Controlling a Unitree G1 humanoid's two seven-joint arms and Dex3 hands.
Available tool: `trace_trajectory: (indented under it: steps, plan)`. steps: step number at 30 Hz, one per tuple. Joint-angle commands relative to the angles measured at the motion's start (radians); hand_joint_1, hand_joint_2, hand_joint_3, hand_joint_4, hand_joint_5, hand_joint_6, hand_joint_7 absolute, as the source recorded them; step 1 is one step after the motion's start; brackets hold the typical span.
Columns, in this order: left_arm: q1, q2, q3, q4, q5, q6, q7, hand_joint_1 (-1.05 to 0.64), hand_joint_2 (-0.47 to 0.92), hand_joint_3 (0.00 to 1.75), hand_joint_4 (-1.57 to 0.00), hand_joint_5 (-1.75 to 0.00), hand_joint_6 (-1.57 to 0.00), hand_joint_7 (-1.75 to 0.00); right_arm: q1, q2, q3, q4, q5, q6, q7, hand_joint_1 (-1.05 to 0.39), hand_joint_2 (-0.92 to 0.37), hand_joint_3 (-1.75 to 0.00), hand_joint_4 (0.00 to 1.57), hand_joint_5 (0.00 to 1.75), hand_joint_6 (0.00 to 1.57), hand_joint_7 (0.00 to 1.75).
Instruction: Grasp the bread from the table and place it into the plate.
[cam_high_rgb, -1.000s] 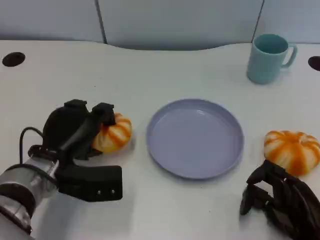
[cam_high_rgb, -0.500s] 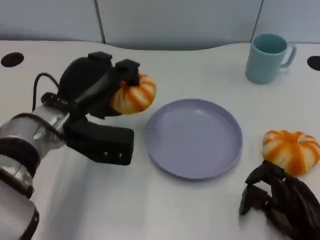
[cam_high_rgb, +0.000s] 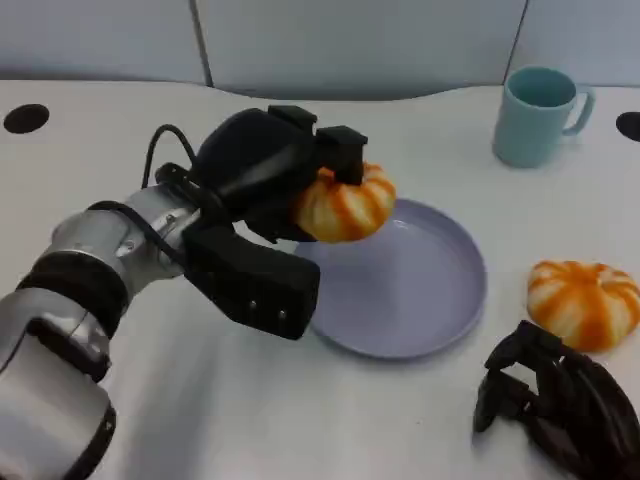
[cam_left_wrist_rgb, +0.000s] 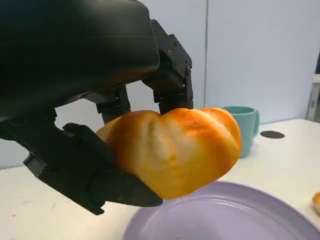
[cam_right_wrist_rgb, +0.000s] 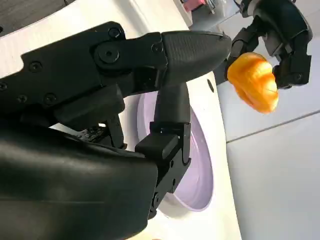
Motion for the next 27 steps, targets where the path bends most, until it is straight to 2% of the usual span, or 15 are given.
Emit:
trace_trajectory:
  steps: [1, 3, 6, 7, 10, 15, 17, 21, 26, 27]
  plan:
    - [-0.013, -0.032, -0.003, 0.023, -0.007, 0.011, -0.048, -0.26, 0.68, 0.88, -0.89, -1.75, -0.74, -1.75, 0.003, -0.009, 0.000, -0.006, 0.003, -0.004, 0.006, -0.56, -0.92, -0.34, 0.62, 1.73, 0.61, 1.39]
    - [-0.013, -0.040, -0.007, 0.027, -0.002, 0.016, -0.049, -0.29, 0.74, 0.80, -0.88, -1.75, -0.74, -1.75, 0.005, -0.010, 0.001, -0.010, 0.000, -0.002, 0.002, -0.56, -0.92, -0.35, 0.62, 1.73, 0.61, 1.39]
    - [-0.013, -0.041, -0.006, 0.029, -0.001, 0.016, -0.049, -0.30, 0.76, 0.77, -0.88, -1.75, -0.73, -1.75, 0.006, -0.010, 0.002, -0.012, 0.000, -0.001, 0.001, -0.56, -0.92, -0.34, 0.62, 1.73, 0.61, 1.39]
    - [-0.010, -0.063, -0.009, 0.039, -0.001, 0.034, -0.057, -0.30, 0.77, 0.77, -0.88, -1.75, -0.73, -1.75, 0.009, -0.006, 0.002, -0.016, 0.003, 0.000, 0.000, -0.56, -0.92, -0.34, 0.62, 1.73, 0.61, 1.39]
    - [-0.005, -0.112, -0.018, 0.063, 0.004, 0.074, -0.054, -0.29, 0.78, 0.79, -0.91, -1.75, -0.73, -1.75, 0.017, -0.003, 0.006, -0.029, 0.002, 0.006, -0.004, -0.57, -0.92, -0.33, 0.62, 1.73, 0.61, 1.39]
    - [-0.008, -0.124, -0.024, 0.072, 0.002, 0.085, -0.045, -0.28, 0.79, 0.81, -0.92, -1.75, -0.73, -1.75, 0.020, -0.002, 0.008, -0.034, 0.005, 0.011, -0.004, -0.57, -0.92, -0.32, 0.61, 1.74, 0.61, 1.39]
    - [-0.009, -0.148, -0.022, 0.088, -0.005, 0.114, -0.066, -0.27, 0.79, 0.81, -0.91, -1.75, -0.72, -1.75, 0.022, 0.001, 0.011, -0.033, 0.005, 0.002, 0.004, -0.57, -0.92, -0.33, 0.61, 1.75, 0.60, 1.40]
    - [-0.007, -0.170, -0.012, 0.099, -0.024, 0.123, -0.099, -0.27, 0.71, 0.92, -0.88, -1.75, -0.71, -1.75, 0.028, 0.004, 0.017, -0.041, 0.002, 0.001, -0.001, -0.57, -0.92, -0.34, 0.61, 1.75, 0.61, 1.40]
    - [-0.005, -0.184, -0.019, 0.100, -0.018, 0.144, -0.097, -0.28, 0.67, 0.92, -0.87, -1.75, -0.71, -1.75, 0.039, 0.003, 0.025, -0.054, -0.008, -0.005, -0.006, -0.57, -0.92, -0.34, 0.62, 1.75, 0.61, 1.41]
    - [-0.005, -0.188, -0.018, 0.101, -0.020, 0.155, -0.109, -0.29, 0.69, 0.83, -0.79, -1.55, -0.69, -1.40, 0.040, 0.004, 0.025, -0.055, -0.004, -0.003, -0.002, -0.57, -0.92, -0.34, 0.62, 1.74, 0.60, 1.41]
